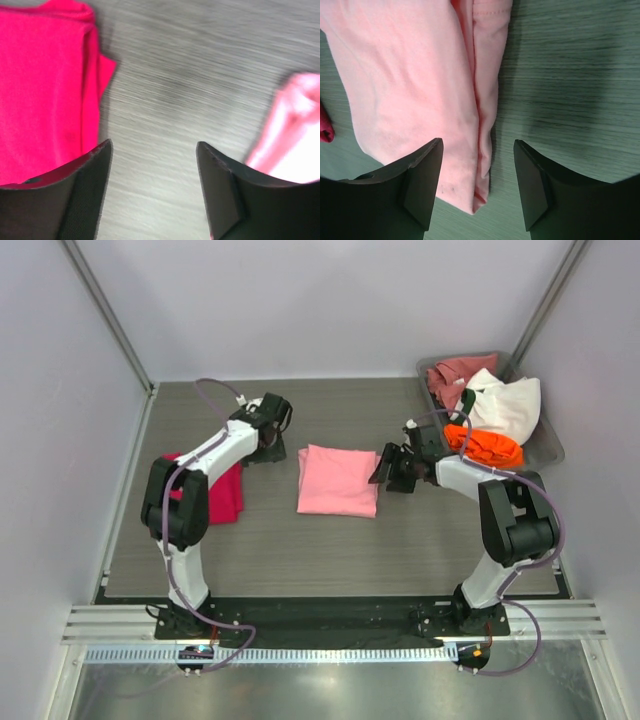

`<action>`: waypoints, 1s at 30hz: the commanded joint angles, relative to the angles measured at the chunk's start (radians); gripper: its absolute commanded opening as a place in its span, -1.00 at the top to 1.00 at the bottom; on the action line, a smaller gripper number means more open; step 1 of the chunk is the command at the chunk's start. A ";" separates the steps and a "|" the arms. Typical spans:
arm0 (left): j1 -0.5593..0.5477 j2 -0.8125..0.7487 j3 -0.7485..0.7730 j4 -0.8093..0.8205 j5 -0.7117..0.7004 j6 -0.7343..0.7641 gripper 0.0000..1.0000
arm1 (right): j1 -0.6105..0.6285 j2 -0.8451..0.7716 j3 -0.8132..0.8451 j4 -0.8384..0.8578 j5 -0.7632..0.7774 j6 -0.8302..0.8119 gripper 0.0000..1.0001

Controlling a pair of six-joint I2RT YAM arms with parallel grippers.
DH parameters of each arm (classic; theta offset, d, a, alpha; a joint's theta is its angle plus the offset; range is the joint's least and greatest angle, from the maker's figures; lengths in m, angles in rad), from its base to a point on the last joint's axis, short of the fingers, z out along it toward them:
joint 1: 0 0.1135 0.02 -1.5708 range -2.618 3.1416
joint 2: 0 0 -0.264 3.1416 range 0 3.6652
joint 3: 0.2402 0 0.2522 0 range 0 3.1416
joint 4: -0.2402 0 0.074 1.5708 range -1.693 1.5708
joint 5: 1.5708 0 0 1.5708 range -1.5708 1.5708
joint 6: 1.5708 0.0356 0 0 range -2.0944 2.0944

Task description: Fold and stack the t-shirts

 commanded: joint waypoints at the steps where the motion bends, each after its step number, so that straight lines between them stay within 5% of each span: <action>1: -0.023 -0.140 -0.013 0.048 0.043 0.044 -0.51 | -0.018 -0.057 -0.005 0.018 0.030 0.004 -0.29; 7: -0.020 -0.244 -0.130 0.172 0.218 0.060 -0.67 | -0.022 -0.009 0.027 0.078 0.001 0.036 -0.30; 15: -0.020 -0.132 -0.136 0.257 0.371 0.038 -0.62 | -0.022 0.102 0.082 0.112 0.049 0.060 -0.24; 16: -0.022 -0.128 -0.152 0.266 0.376 0.035 -0.82 | -0.021 0.107 0.088 0.112 0.067 0.064 -0.22; 19: -0.022 -0.128 -0.182 0.336 0.411 0.015 -0.97 | -0.019 0.127 0.108 0.115 0.084 0.071 -0.14; 30: -0.015 -0.033 -0.172 0.442 0.468 -0.060 -0.83 | -0.001 0.193 0.180 0.115 0.135 0.077 0.09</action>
